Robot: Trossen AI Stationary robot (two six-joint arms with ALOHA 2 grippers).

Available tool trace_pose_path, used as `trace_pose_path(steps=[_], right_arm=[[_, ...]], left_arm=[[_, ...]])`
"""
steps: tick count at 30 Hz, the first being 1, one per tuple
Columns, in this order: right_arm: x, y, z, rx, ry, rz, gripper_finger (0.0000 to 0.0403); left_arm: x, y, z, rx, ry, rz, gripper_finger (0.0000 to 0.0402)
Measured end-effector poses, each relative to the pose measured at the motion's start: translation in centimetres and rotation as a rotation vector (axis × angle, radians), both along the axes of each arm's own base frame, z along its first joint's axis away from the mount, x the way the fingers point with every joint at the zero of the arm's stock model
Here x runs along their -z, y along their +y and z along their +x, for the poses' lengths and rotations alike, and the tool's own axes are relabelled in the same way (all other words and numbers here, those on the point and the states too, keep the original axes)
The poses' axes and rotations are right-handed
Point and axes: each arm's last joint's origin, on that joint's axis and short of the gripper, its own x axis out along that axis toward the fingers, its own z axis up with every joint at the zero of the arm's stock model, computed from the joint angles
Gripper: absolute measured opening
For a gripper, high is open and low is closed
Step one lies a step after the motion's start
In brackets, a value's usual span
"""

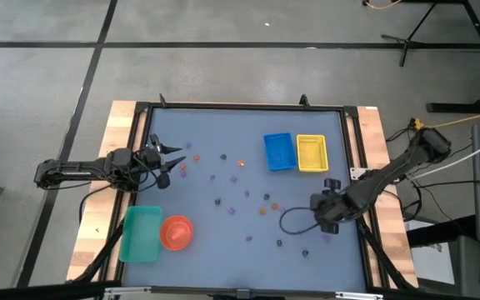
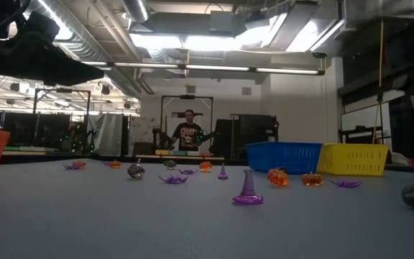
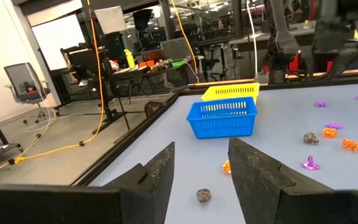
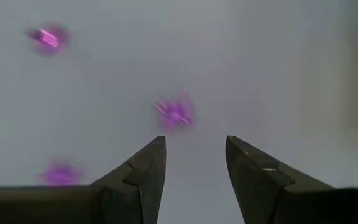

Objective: Sort Halloween decoration
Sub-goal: Put the violet spider toy into the blue box

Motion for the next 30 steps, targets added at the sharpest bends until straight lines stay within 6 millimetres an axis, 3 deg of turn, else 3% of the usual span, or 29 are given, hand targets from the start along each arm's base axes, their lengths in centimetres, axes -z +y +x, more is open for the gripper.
trace_pose_path(steps=[9, 23, 30], right_arm=[[2.8, 1.1, 1.4, -0.121, 0.097, -0.03, 0.0165], [3.3, 1.1, 1.7, -0.15, 0.07, -0.068, 0.0165], [4.6, 0.9, 1.4, -0.151, 0.03, -0.045, 0.0165]], left_arm=[[0.0, 0.0, 0.0, 0.0, 0.0, 0.0, 0.0137], [0.0, 0.0, 0.0, 0.0, 0.0, 0.0, 0.0137], [0.0, 0.0, 0.0, 0.0, 0.0, 0.0, 0.0137]])
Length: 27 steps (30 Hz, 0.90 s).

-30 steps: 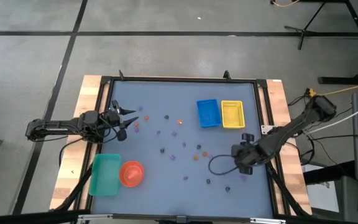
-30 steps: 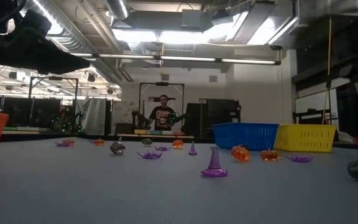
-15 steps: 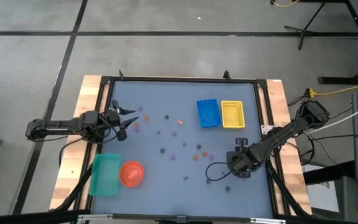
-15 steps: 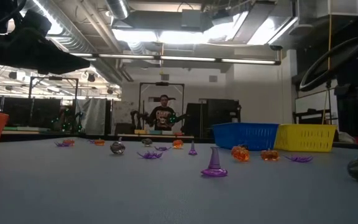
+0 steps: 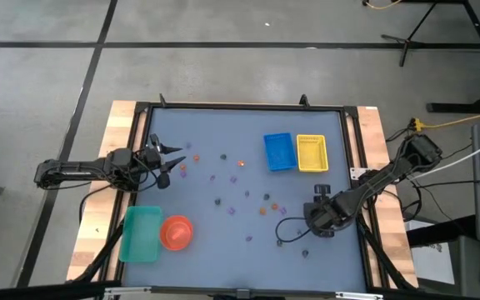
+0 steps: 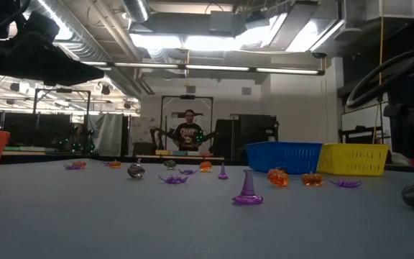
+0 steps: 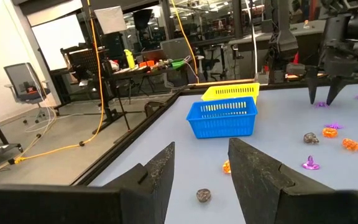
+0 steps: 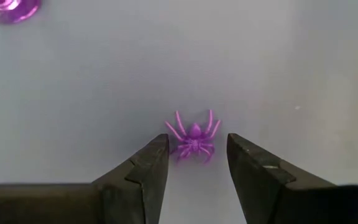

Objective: Sort Halloween decoration
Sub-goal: Put the violet spider toy into the blue box

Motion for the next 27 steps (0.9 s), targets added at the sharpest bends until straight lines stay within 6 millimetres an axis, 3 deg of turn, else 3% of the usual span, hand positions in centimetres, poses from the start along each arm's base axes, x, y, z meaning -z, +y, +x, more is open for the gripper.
trace_pose_path(steps=[9, 20, 27], right_arm=[[0.07, 0.07, -0.05, -0.001, 0.02, 0.033, 0.0158], [0.1, 0.2, 0.02, -0.004, 0.017, 0.053, 0.0067], [0.12, 0.2, 0.02, -0.004, 0.018, 0.053, 0.005]], left_arm=[[-0.01, 0.0, 0.0, 0.0, 0.0, 0.0, 0.0137], [0.0, 0.0, 0.0, 0.0, 0.0, 0.0, 0.0137], [0.0, 0.0, 0.0, 0.0, 0.0, 0.0, 0.0137]])
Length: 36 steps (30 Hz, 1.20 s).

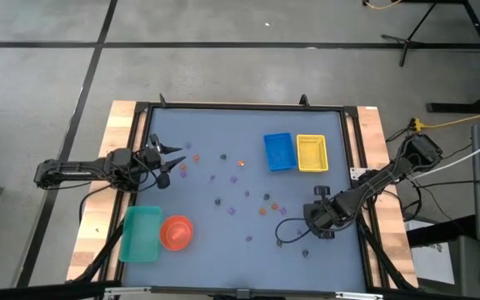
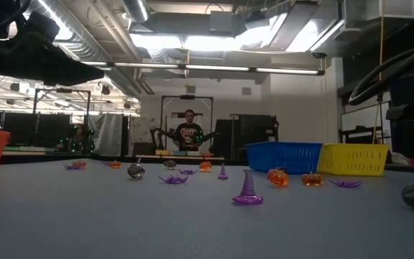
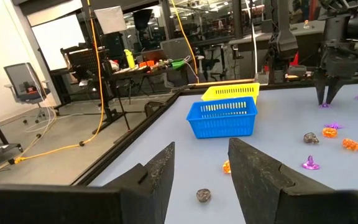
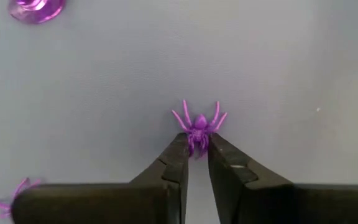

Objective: Sort Halloween decoration
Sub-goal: Put the violet spider toy into the blue box

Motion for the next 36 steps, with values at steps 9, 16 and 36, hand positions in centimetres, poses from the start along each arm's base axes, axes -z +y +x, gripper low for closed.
trace_pose_path(steps=[9, 16, 36], right_arm=[[0.0, 0.0, 0.0, 0.0, 0.0, 0.0, 0.005], [-0.9, 0.6, 0.8, -0.001, -0.023, 0.025, 0.005], [-2.6, 1.3, 1.9, -0.04, -0.091, 0.036, 0.005]], left_arm=[[0.0, 0.0, 0.0, 0.0, 0.0, 0.0, 0.0137], [0.0, 0.0, 0.0, 0.0, 0.001, 0.0, 0.0137], [0.0, 0.0, 0.0, 0.0, 0.0, 0.0, 0.0137]])
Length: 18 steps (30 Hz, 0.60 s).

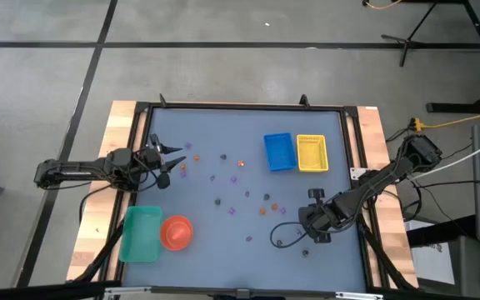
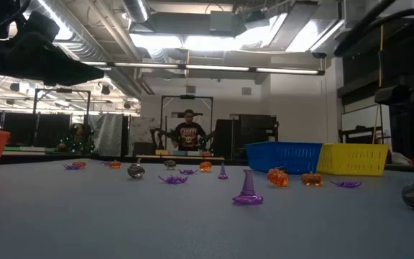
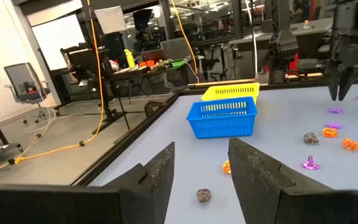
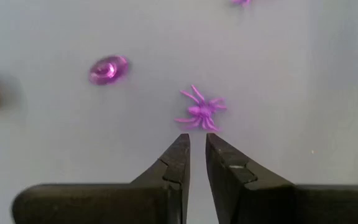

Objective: Sort Halloween decoration
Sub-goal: Put the violet spider toy into the blue box

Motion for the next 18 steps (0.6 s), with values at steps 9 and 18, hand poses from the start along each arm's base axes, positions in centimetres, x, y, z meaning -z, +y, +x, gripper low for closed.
trace_pose_path(steps=[9, 18], right_arm=[[0.0, -0.2, 0.3, 0.13, -0.005, 0.038, 0.0103], [-0.1, -1.1, 1.5, 0.227, -0.05, 0.079, 0.021]], left_arm=[[0.0, 0.0, 0.0, 0.0, 0.0, 0.0, 0.0137], [0.0, 0.0, 0.0, 0.0, 0.0, 0.0, 0.0137]])
